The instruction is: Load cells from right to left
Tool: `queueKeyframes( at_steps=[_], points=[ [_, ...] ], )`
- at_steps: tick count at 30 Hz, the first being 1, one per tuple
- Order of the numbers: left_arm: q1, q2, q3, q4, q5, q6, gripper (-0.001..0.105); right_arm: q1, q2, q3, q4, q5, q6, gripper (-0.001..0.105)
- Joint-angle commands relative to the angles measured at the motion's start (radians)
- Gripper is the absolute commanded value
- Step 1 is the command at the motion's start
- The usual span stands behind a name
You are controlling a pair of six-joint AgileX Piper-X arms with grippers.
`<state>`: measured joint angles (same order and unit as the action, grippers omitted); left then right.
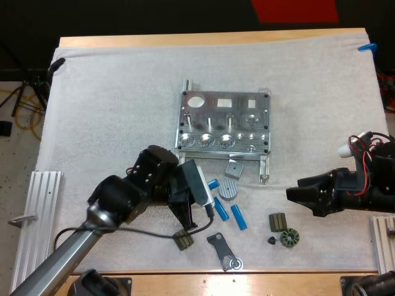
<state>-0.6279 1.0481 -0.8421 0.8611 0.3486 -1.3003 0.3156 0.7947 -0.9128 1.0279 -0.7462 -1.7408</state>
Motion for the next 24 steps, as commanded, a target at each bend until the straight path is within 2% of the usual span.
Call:
queueKeyframes(
  at_steps=[1, 4, 13, 19, 24],
  points=[
    [-0.004, -0.023, -0.006, 0.003, 0.085, 0.008, 0.0, 0.01, -0.002, -0.012, -0.03, -0.022, 0.026, 0.049],
    [-0.004, -0.052, -0.006, 0.003, 0.186, 0.008, 0.0, 0.041, -0.002, -0.012, -0.071, -0.018, 0.096, 0.054],
    [-0.004, -0.062, -0.004, 0.003, 0.194, 0.008, 0.0, 0.214, 0.03, -0.012, -0.183, 0.012, 0.323, 0.055],
    [-0.004, -0.062, -0.004, 0.003, 0.194, 0.005, 0.0, 0.31, 0.111, -0.012, -0.249, 0.054, 0.418, 0.055],
    [-0.004, -0.062, -0.004, 0.003, 0.196, 0.005, 0.0, 0.338, 0.185, -0.012, -0.281, 0.054, 0.433, 0.055]
  ],
)
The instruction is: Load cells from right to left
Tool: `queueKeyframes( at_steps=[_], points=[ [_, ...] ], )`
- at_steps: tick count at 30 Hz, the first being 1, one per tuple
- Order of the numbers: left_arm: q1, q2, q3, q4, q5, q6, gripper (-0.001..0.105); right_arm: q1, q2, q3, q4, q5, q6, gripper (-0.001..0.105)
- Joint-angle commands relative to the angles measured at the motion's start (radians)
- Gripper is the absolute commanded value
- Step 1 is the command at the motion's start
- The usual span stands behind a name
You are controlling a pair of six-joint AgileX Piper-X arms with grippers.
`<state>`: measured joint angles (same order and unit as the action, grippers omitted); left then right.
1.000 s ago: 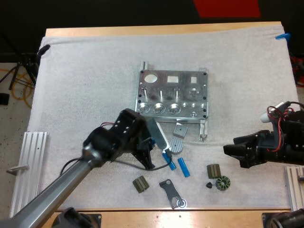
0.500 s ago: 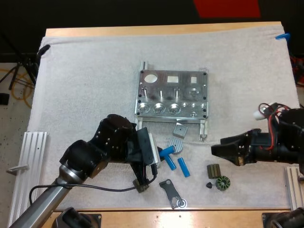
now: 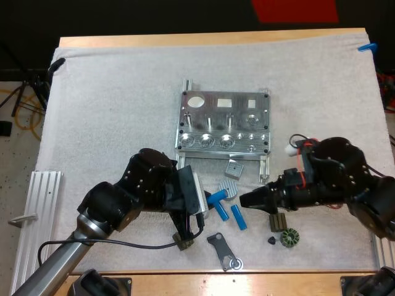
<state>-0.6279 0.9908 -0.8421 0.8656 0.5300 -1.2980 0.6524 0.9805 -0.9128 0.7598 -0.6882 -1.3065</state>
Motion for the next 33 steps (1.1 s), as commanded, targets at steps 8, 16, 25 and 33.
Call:
queueKeyframes(
  at_steps=[8, 16, 25, 33],
  points=[
    [-0.004, -0.004, -0.004, -0.002, 0.078, 0.0, 0.0, 0.002, 0.095, -0.012, -0.075, -0.031, 0.001, 0.055],
    [-0.004, -0.004, -0.004, -0.002, 0.078, 0.0, 0.0, 0.002, 0.171, -0.012, -0.119, -0.114, 0.008, 0.055],
    [-0.004, -0.004, -0.004, -0.002, 0.078, -0.002, 0.0, 0.022, 0.193, -0.012, -0.18, -0.162, 0.064, 0.055],
    [-0.004, -0.004, -0.004, -0.002, 0.078, -0.002, 0.0, 0.086, 0.215, -0.012, -0.18, -0.138, 0.075, 0.055]
  ],
)
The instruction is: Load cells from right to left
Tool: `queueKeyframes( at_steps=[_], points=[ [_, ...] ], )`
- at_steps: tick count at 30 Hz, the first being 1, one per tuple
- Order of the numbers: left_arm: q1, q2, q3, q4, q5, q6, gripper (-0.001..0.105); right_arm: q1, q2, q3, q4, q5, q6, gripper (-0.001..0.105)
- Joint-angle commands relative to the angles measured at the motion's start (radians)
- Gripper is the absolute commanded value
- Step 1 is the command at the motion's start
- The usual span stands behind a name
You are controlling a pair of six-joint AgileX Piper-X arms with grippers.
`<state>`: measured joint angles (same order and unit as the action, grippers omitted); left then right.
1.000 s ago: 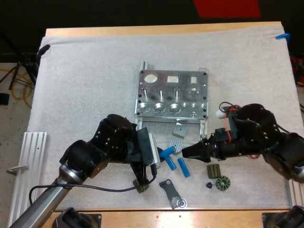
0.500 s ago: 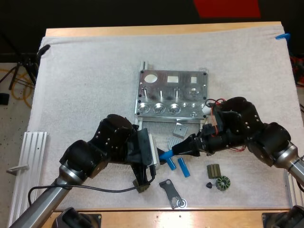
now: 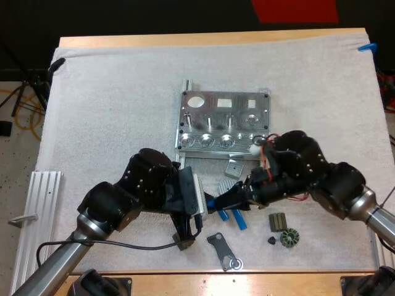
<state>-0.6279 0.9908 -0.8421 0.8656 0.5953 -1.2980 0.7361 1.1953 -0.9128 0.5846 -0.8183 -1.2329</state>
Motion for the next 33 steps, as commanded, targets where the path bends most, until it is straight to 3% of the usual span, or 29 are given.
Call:
queueKeyframes(
  at_steps=[1, 11, 16, 19, 25, 29, 32, 33],
  points=[
    [-0.004, -0.004, -0.004, -0.002, 0.012, -0.002, 0.0, 0.009, 0.005, -0.012, -0.005, 0.008, 0.002, 0.055],
    [-0.004, -0.004, -0.004, -0.002, 0.012, -0.002, 0.0, 0.011, 0.008, -0.013, -0.005, 0.041, -0.001, 0.053],
    [-0.004, -0.004, -0.004, -0.002, 0.012, -0.002, 0.0, 0.011, 0.008, -0.013, -0.013, 0.053, -0.005, 0.027],
    [-0.004, -0.004, -0.004, -0.002, 0.012, -0.002, 0.0, 0.011, 0.008, -0.013, -0.036, 0.053, -0.009, 0.019],
    [-0.004, -0.004, -0.004, -0.002, 0.015, -0.002, 0.0, 0.011, 0.008, -0.013, -0.045, 0.059, -0.028, 0.006],
    [-0.004, -0.004, -0.004, -0.002, 0.015, -0.005, 0.001, 0.011, 0.008, -0.013, -0.045, 0.059, -0.046, 0.006],
    [-0.004, -0.004, -0.004, -0.002, 0.04, -0.013, 0.013, 0.011, 0.008, -0.013, -0.045, 0.059, -0.057, 0.006],
    [-0.004, -0.004, -0.004, -0.002, 0.04, -0.013, 0.023, 0.011, 0.008, -0.013, -0.045, 0.059, -0.057, 0.006]
  ],
)
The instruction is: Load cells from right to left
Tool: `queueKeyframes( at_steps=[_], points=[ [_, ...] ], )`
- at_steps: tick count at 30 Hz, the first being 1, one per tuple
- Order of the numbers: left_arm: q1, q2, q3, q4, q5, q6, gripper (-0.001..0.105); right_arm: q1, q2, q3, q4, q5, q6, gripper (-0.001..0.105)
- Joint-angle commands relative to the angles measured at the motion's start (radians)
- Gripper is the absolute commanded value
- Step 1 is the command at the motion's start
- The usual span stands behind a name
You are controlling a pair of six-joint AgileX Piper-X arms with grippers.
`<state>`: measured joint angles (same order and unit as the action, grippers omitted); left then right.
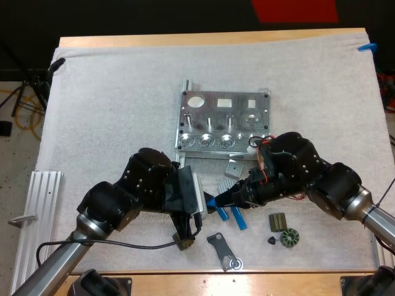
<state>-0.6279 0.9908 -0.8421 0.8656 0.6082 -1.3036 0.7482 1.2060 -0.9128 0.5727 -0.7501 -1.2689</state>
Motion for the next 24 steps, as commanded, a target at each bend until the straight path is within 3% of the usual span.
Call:
queueKeyframes(
  at_steps=[1, 2, 4, 6, 11, 18, 21, 24],
  points=[
    [-0.004, -0.004, -0.004, -0.002, 0.027, -0.018, 0.034, -0.001, -0.003, -0.013, -0.033, -0.009, -0.027, 0.006],
    [-0.004, -0.004, -0.004, -0.002, 0.027, -0.028, 0.04, -0.001, -0.003, -0.013, -0.033, -0.009, -0.03, 0.006],
    [-0.004, -0.004, -0.004, -0.002, 0.025, -0.066, 0.067, -0.001, -0.003, -0.013, -0.033, -0.009, -0.036, 0.006],
    [-0.004, -0.004, -0.01, 0.02, 0.025, -0.078, 0.073, -0.001, -0.003, -0.013, -0.033, -0.009, -0.036, 0.006],
    [-0.004, -0.011, -0.041, 0.105, -0.017, -0.075, 0.068, -0.003, -0.003, -0.013, -0.033, -0.009, -0.056, 0.006],
    [-0.004, -0.072, -0.069, 0.169, -0.191, -0.077, 0.068, -0.037, -0.006, -0.013, -0.03, -0.018, -0.068, 0.006],
    [-0.004, -0.122, -0.069, 0.182, -0.287, -0.112, 0.068, -0.037, -0.009, -0.016, -0.018, -0.017, -0.097, 0.006],
    [-0.004, -0.183, -0.069, 0.182, -0.331, -0.185, 0.068, -0.037, -0.008, -0.023, 0.02, -0.014, -0.133, 0.006]
  ],
)
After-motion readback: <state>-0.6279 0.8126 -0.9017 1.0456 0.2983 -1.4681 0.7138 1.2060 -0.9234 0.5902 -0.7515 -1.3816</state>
